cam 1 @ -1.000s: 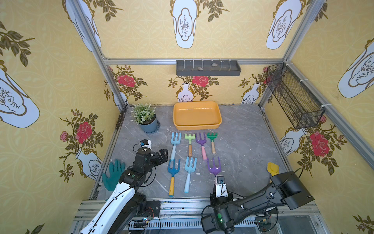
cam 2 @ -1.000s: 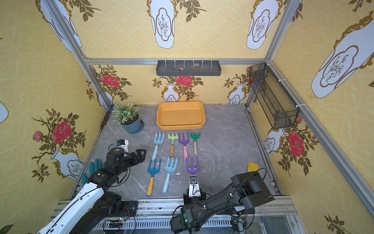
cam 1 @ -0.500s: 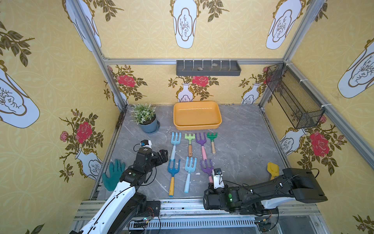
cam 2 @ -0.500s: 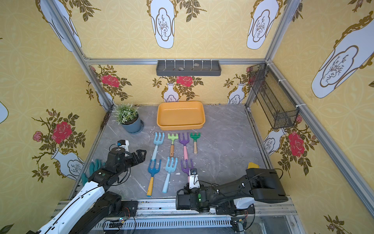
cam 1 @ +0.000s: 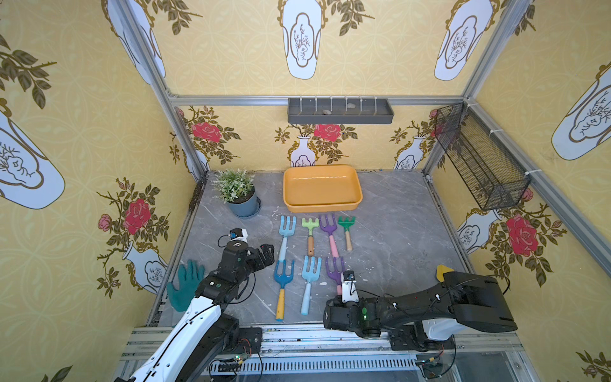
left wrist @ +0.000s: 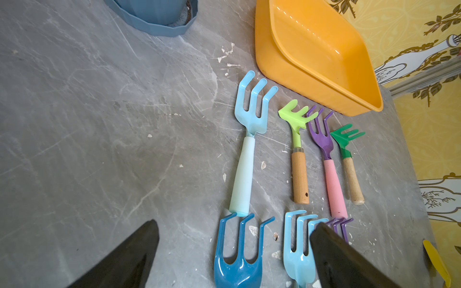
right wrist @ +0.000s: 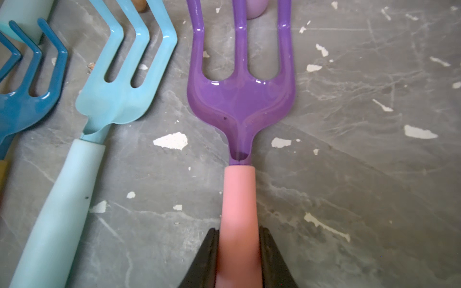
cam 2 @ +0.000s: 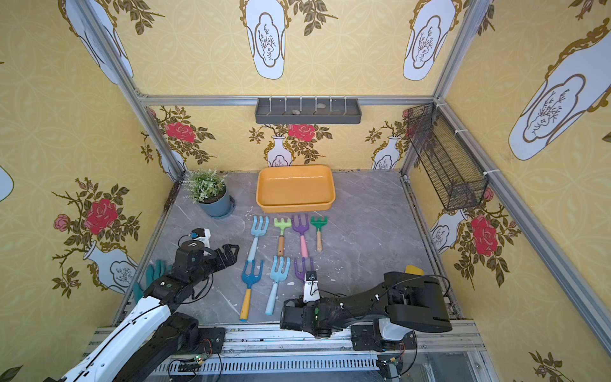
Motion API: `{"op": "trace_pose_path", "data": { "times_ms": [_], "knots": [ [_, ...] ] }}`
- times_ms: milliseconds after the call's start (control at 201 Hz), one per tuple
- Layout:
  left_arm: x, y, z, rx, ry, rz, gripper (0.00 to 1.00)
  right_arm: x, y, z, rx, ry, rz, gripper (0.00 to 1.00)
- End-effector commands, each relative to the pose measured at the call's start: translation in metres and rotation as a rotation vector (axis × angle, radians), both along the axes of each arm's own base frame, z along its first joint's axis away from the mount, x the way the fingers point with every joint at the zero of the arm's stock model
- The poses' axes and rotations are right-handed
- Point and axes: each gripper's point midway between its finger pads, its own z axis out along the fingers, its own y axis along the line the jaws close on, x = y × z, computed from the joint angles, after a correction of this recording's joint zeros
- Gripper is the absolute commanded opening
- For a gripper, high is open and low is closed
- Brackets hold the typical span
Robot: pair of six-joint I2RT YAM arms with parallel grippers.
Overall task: Take the hand rake out of the storage box
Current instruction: Place the rake at the center of the board.
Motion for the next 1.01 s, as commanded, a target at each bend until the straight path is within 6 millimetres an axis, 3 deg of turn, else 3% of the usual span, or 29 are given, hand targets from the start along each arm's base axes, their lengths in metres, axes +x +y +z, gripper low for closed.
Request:
{"op": "trace_pose_path", "data": {
  "times_ms": [0, 254, 403, 538, 632, 672, 797, 906, 1006],
  "knots": [
    [0.0, 0.001, -0.002, 0.005, -0.002, 0.004, 1.0, -0.003, 0.003, -0.004, 0.014, 0.029, 0.009, 0.31],
    [0.001, 0.002, -0.003, 0.009, 0.004, 0.006, 1.0, -0.003, 0.012, -0.005, 0.044, 0.041, 0.038, 0.35],
    [0.001, 0.001, -0.003, 0.005, 0.001, 0.004, 1.0, -0.005, 0.017, -0.007, 0.059, 0.054, 0.057, 0.44],
    [0.001, 0.001, -0.002, 0.006, 0.0, 0.006, 1.0, 0.008, 0.007, 0.015, 0.006, -0.025, 0.019, 0.61],
    [0.001, 0.003, 0.001, 0.011, 0.001, 0.011, 1.0, 0.031, 0.013, 0.042, -0.023, -0.107, 0.03, 0.79],
    [0.001, 0.005, 0.003, 0.02, -0.003, 0.021, 1.0, 0.045, 0.016, 0.057, -0.037, -0.138, 0.033, 1.0],
    [0.004, 0.034, 0.014, 0.069, -0.075, 0.175, 1.0, 0.096, 0.008, 0.111, -0.062, -0.293, 0.006, 0.98],
    [0.01, 0.054, 0.035, 0.154, -0.227, 0.238, 1.0, 0.158, -0.029, 0.14, -0.031, -0.367, -0.062, 0.98],
    [0.019, 0.072, 0.054, 0.329, -0.306, 0.265, 1.0, 0.211, -0.093, 0.154, 0.034, -0.454, -0.171, 0.98]
  ]
}}
